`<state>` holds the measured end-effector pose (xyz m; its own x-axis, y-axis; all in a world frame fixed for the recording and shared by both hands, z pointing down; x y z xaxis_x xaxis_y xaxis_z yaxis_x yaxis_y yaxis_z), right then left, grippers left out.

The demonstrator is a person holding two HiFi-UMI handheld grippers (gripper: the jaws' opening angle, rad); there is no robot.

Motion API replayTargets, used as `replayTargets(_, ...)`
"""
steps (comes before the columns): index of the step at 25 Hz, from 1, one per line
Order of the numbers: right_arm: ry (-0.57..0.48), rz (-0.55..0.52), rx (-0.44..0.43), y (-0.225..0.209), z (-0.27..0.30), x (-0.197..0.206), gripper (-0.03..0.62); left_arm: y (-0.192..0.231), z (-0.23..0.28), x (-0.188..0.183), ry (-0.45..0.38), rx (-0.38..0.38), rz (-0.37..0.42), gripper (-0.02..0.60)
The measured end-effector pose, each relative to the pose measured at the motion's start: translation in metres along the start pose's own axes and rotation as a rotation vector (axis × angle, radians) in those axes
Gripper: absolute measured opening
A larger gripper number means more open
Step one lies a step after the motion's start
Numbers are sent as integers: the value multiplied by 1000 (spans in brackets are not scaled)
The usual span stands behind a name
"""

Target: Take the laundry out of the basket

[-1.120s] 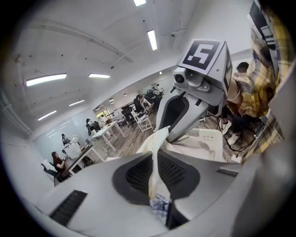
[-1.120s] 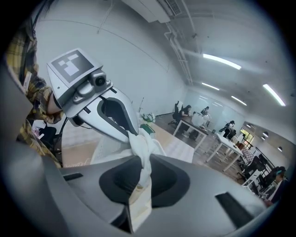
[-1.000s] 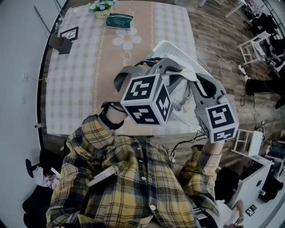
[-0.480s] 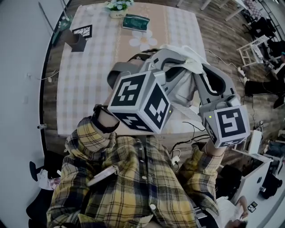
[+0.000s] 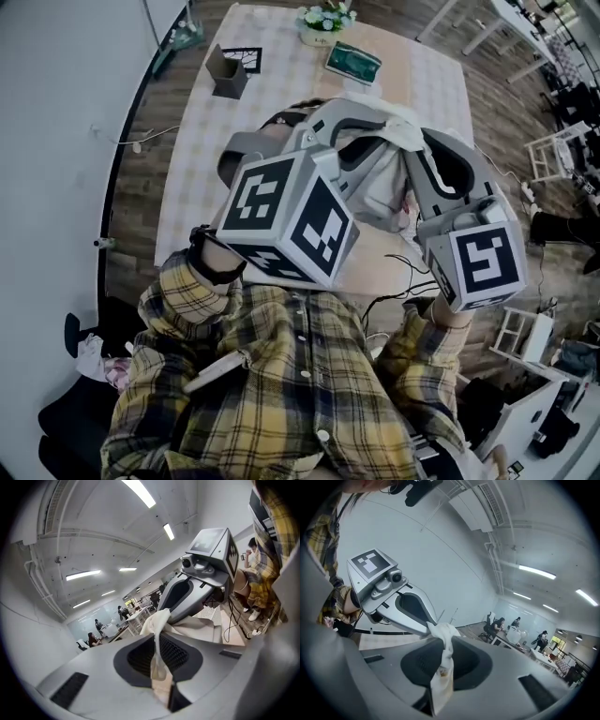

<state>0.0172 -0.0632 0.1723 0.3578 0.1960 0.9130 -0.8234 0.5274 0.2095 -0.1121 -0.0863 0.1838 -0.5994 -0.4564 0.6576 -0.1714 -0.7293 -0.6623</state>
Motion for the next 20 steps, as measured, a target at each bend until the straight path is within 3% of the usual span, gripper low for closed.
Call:
replayTargets(9, -6, 12, -150, 60, 72, -6, 67, 3, -52, 73, 134, -47, -58, 55)
replayTargets(20, 140, 115, -235, 99, 126, 63, 67, -42, -40, 147, 255, 54, -148, 55)
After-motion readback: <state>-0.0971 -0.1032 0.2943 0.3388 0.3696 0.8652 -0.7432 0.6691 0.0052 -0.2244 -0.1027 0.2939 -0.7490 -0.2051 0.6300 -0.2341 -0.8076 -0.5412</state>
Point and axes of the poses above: the fingertips, and each gripper's own axes: z forward along the fingers, y to its left, x out of its underside, the point moved 9 cm from there along -z, backward along the fingers, and after that the axes turned 11 degrees about z, right-handed, at the moved point
